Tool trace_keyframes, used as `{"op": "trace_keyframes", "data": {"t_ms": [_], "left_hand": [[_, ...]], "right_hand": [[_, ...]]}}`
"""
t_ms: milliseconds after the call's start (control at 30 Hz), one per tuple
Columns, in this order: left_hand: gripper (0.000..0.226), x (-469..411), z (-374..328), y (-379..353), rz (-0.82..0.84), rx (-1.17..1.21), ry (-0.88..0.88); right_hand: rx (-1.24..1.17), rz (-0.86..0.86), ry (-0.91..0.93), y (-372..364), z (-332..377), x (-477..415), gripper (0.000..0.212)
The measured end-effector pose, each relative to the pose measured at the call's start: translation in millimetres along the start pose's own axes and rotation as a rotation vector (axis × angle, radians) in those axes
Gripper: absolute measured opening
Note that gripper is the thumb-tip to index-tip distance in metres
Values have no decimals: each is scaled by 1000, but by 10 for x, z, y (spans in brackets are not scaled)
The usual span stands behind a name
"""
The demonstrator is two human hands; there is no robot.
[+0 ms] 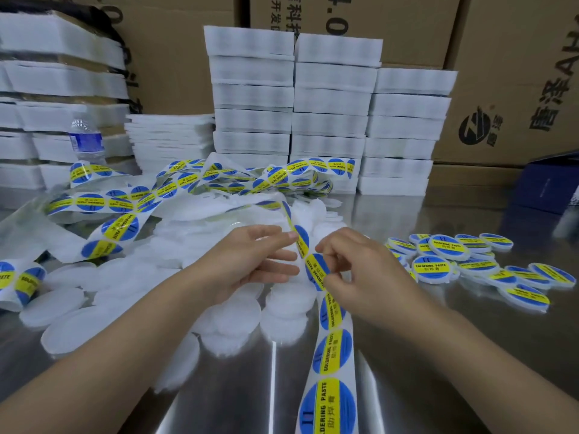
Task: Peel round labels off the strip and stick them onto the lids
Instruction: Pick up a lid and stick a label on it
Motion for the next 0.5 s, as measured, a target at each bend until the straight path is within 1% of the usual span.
{"op": "trace_keyframes", "data": {"t_ms": [100,167,233,267,300,333,400,467,500], "left_hand": [[74,-12,64,-9,0,-42,25],[69,-4,48,-51,38,-46,12],[53,-15,34,-45,22,-43,-8],[40,-29,28,-20,-2,-37,-23],[25,-41,18,8,-23,-21,-39],[15,-44,6,25,-27,16,-45],[22,-43,-6,20,7,160,-35],[29,-34,-6,-16,37,353,7],[32,-38,7,-39,56,449,31]], "right_hand": [[-57,-34,5,-7,12,2,42],[-112,-2,34,-57,62,12,32],[-176,49,91,-127,140,35,24],[-229,61,107,-153,175,51,21],[-303,52,104,-162,193,60,18],[-383,17,83,-148,188,59,14],[-521,-119,-15,-73,89,34,9],[-659,-244,-198,-29,-115,12,13],[-728,-266,-311,-49,-225,8,16]]}}
Point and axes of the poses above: each hand's wrist, its own x-axis away from the middle knuckle, its own y-axis out of the back of the hand, z = x × y, the point moved 8 cm from there along -x, towards the middle knuckle, and after that the axes turned 12 degrees about -x, right-handed, at the moved point
